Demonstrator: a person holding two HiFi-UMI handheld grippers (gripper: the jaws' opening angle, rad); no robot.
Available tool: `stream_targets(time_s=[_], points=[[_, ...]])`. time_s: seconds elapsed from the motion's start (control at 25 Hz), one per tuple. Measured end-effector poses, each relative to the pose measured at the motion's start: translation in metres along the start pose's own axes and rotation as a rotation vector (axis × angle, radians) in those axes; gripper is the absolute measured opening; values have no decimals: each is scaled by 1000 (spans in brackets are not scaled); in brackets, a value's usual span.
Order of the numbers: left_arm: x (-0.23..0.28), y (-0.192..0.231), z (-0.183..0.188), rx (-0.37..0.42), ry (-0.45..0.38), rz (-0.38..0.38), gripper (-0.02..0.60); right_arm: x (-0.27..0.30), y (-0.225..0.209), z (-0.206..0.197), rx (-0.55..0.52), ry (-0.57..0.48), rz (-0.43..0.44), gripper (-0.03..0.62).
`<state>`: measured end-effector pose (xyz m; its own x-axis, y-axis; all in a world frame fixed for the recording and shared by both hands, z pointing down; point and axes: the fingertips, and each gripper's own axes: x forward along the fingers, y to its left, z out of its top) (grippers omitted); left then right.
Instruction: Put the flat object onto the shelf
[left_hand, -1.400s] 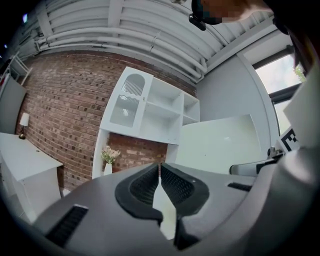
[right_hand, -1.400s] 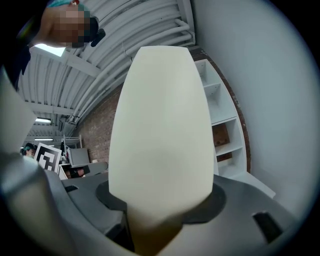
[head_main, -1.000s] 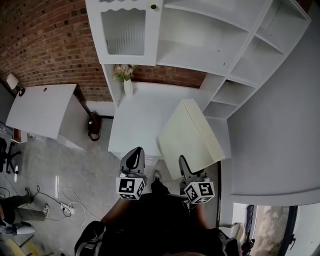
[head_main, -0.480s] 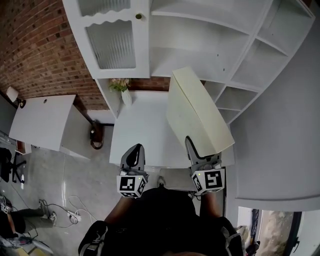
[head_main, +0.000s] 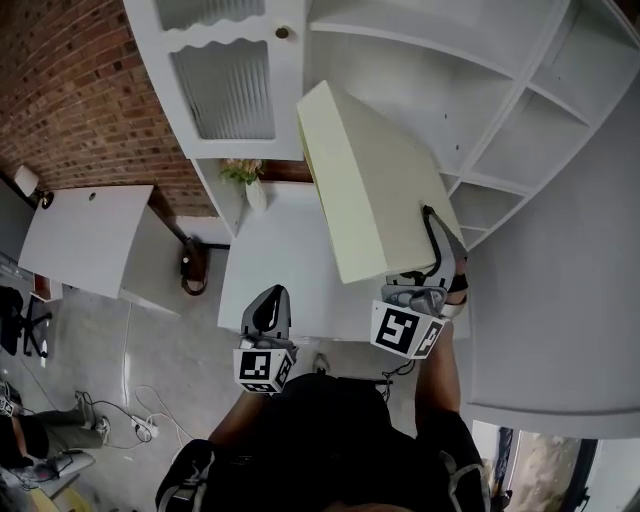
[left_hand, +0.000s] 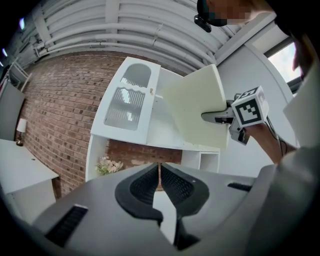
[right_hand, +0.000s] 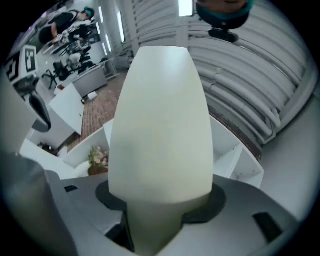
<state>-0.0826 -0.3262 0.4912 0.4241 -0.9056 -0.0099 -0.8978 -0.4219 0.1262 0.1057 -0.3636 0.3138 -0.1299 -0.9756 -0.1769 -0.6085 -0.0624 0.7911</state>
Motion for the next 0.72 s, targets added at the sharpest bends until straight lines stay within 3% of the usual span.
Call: stream_targets(time_s=[0.28,0.72], points=[[3,1,-9,-4,15,18,21,44,10,-36,-271,133,-35,279],[22,11,-13,3,26,55,21,113,54,-86,-417,262,74,287]])
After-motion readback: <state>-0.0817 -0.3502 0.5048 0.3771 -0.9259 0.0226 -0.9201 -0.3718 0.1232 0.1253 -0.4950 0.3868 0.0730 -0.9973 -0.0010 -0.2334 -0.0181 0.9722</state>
